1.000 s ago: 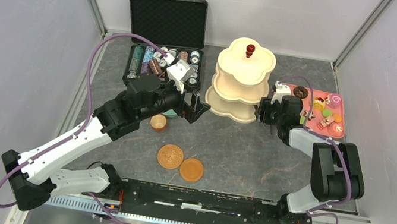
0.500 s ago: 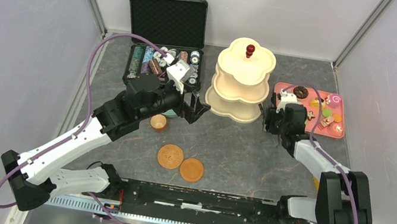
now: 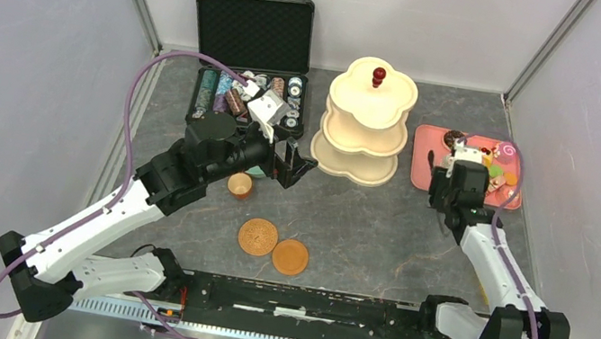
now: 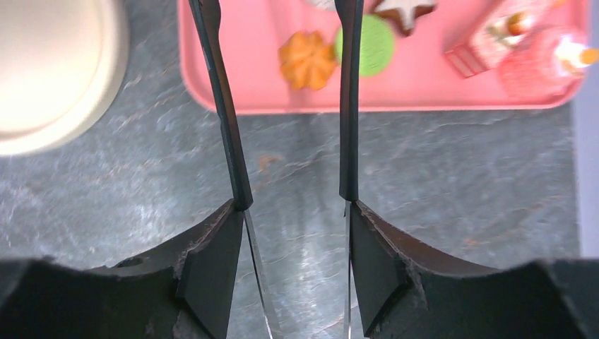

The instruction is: Serve the afternoon tea

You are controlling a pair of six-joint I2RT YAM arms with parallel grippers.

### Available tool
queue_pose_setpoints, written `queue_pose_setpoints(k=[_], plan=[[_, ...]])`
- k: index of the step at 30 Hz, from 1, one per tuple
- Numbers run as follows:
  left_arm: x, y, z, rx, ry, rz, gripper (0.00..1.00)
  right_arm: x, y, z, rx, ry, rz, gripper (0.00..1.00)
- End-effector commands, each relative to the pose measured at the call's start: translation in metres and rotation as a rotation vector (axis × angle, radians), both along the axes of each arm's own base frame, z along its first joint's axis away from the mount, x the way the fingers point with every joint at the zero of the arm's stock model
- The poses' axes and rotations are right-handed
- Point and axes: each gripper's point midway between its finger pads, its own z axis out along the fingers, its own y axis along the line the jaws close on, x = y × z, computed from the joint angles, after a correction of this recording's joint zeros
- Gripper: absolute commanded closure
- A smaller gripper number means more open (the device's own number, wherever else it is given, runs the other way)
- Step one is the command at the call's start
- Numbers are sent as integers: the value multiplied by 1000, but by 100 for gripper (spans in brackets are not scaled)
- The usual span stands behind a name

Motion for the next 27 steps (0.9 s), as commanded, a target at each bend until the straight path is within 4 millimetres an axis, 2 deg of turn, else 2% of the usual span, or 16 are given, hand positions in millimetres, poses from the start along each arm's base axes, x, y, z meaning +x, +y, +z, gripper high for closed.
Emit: queue_pose_setpoints(k=[1, 5, 9, 16, 27], plan=[[-8, -3, 20, -73, -24, -27, 0, 17, -26, 42, -19, -46, -108, 41], [-9, -3, 23, -81, -26, -32, 0, 39, -37, 54, 2, -28, -133, 41], [-10, -3, 24, -87, -27, -34, 0, 74, -44, 66, 4, 4, -138, 40], [-10, -1, 25, -88, -32, -30, 0, 103, -45, 50, 33, 68, -120, 38], [-10, -4, 22, -85, -21, -37, 0, 119, -59, 23, 34, 153, -128, 35]])
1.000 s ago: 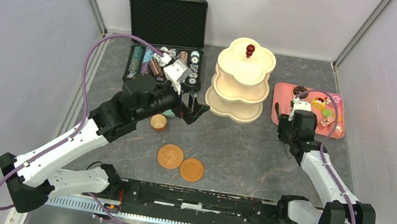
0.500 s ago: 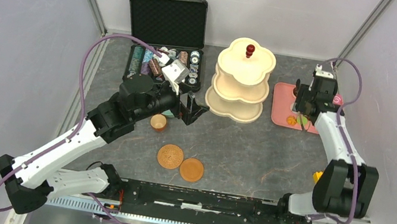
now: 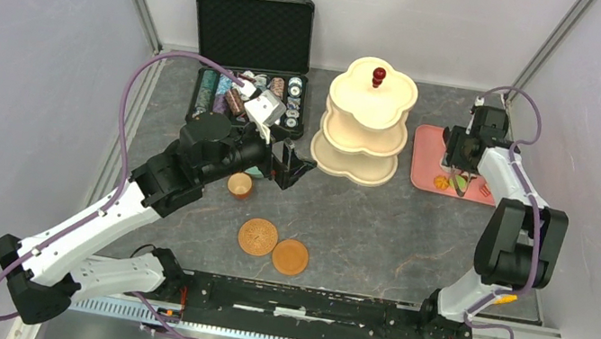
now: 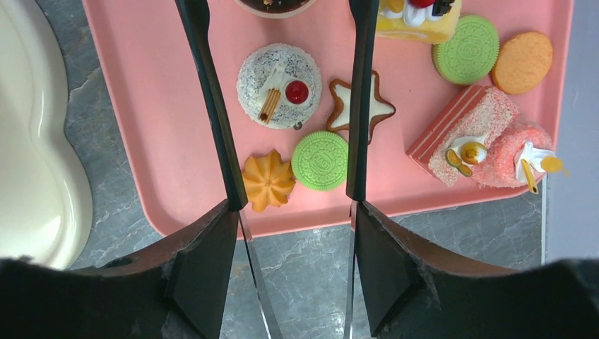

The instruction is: Serve the afternoon tea

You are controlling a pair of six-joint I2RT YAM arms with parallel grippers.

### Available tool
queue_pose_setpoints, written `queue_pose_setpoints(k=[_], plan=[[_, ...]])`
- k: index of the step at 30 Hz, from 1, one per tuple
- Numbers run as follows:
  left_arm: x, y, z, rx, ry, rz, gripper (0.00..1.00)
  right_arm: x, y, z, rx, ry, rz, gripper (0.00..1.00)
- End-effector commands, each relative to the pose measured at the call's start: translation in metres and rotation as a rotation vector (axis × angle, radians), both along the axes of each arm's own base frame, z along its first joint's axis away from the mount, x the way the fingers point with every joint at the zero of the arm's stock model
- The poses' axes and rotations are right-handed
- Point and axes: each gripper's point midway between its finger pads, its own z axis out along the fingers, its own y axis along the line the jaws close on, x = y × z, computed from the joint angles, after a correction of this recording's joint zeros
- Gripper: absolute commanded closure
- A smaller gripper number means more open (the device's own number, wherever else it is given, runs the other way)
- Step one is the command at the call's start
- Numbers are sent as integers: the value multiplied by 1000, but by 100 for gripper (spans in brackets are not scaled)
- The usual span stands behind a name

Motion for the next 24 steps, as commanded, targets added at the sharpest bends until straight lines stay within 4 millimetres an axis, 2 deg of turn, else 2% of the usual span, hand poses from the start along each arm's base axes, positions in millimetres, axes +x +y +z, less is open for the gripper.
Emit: queue_pose_setpoints(k=[1, 14, 18, 24], plan=[[-3, -5, 15, -66, -8, -17, 0, 20, -6, 12, -2, -36, 14, 35], [-1, -8, 9, -54, 4, -17, 0, 36, -11, -4, -6, -7, 14, 33], [-1, -8, 8, -53, 7, -18, 0, 39, -10, -11, 0, 9, 17, 34], [-1, -9, 8, -53, 8, -23, 0, 43, -10, -11, 3, 9, 19, 37]])
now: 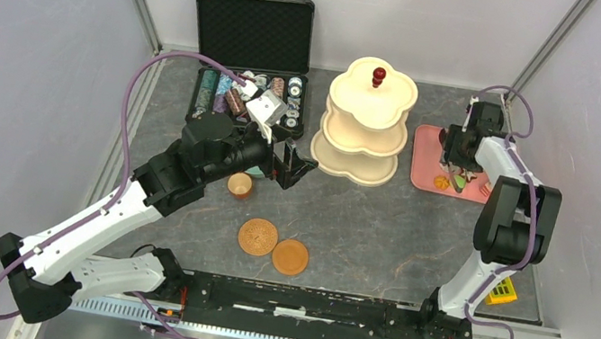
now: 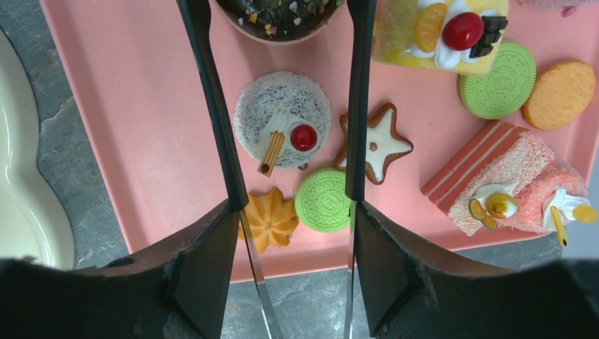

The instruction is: Serve the afternoon tea

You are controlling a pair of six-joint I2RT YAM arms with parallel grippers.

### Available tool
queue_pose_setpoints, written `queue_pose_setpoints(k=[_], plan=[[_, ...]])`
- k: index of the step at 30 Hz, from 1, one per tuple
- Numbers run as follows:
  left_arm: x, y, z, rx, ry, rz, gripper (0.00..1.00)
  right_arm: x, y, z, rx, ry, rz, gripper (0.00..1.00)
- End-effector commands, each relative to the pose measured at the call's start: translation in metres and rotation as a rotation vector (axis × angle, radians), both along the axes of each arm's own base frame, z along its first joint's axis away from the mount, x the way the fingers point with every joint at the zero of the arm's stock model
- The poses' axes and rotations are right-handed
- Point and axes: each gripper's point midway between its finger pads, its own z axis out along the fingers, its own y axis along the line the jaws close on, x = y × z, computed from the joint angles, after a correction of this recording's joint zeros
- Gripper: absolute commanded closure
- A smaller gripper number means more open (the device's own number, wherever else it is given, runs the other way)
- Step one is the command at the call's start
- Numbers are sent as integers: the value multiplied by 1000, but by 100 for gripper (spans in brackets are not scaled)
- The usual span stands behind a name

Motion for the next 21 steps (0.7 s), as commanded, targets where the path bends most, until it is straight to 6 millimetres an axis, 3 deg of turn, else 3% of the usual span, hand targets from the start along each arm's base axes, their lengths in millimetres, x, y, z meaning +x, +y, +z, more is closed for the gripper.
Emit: queue_pose_setpoints(k=[1, 8, 15, 18, 21], plan=[[-2, -6, 10, -54, 2, -18, 0, 19, -2, 21, -4, -66, 11, 39], [-3, -6, 10, -55, 1, -19, 0, 16, 0, 28, 3, -83, 13, 61], [-4, -6, 13, -62, -3, -22, 0, 6, 6, 68, 12, -190, 18, 66], [-5, -5, 14, -64, -5, -20, 0, -8, 14, 83, 16, -237, 26, 67], [-5, -4, 15, -66, -7, -20, 0, -30, 27, 86, 26, -257, 58, 68]])
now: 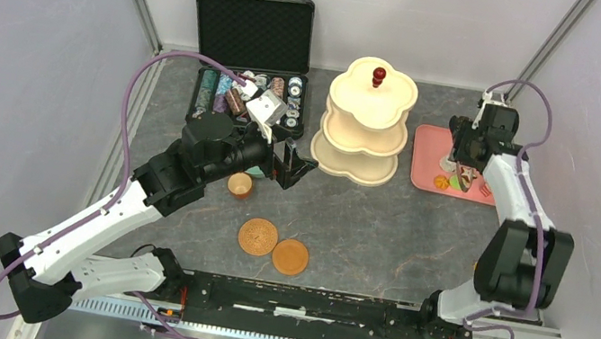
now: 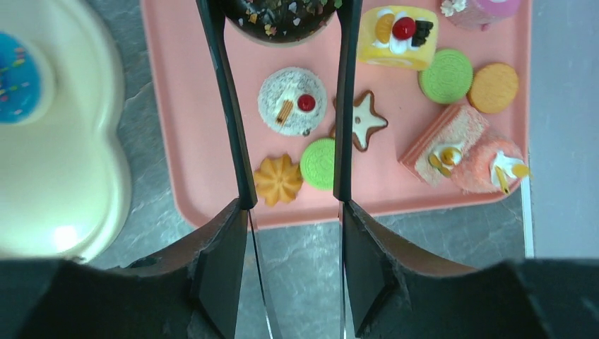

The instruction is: Serve the afternoon tea

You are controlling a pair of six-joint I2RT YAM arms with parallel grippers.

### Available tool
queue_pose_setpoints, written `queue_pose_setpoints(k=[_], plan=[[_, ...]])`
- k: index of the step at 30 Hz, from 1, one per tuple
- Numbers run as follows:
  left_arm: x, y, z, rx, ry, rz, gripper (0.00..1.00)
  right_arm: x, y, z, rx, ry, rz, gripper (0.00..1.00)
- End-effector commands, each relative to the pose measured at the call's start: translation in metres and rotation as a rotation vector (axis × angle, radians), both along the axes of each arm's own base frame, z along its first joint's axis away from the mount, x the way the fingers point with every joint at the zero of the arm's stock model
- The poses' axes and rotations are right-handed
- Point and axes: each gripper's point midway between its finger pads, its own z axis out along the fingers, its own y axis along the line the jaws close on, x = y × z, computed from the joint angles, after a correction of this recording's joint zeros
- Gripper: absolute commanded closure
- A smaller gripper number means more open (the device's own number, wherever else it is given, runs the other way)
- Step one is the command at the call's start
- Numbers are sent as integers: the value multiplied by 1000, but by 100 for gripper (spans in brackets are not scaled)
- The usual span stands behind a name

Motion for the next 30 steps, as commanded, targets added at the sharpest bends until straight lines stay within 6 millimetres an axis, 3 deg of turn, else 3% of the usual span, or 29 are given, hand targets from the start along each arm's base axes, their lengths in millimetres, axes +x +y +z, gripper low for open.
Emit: queue_pose_setpoints(k=[1, 10, 15, 18, 25, 30], plan=[[-5, -4, 15, -66, -8, -18, 0, -22, 23, 22, 25, -101, 55, 68], [-5, -4, 14, -67, -7, -17, 0, -98, 91, -7, 40, -79, 224, 69], [-3, -4, 13, -63, -6, -12, 0, -128, 126, -20, 69, -64, 329, 70], [-2, -2, 13, -61, -10, -3, 0, -141, 157, -24, 132, -77, 412, 70], [-1, -4, 10, -53, -6, -1, 0, -143, 231, -22, 245, -183, 543, 70], [1, -3, 8, -47, -6, 6, 0, -120, 277, -16, 220, -285, 562, 70]])
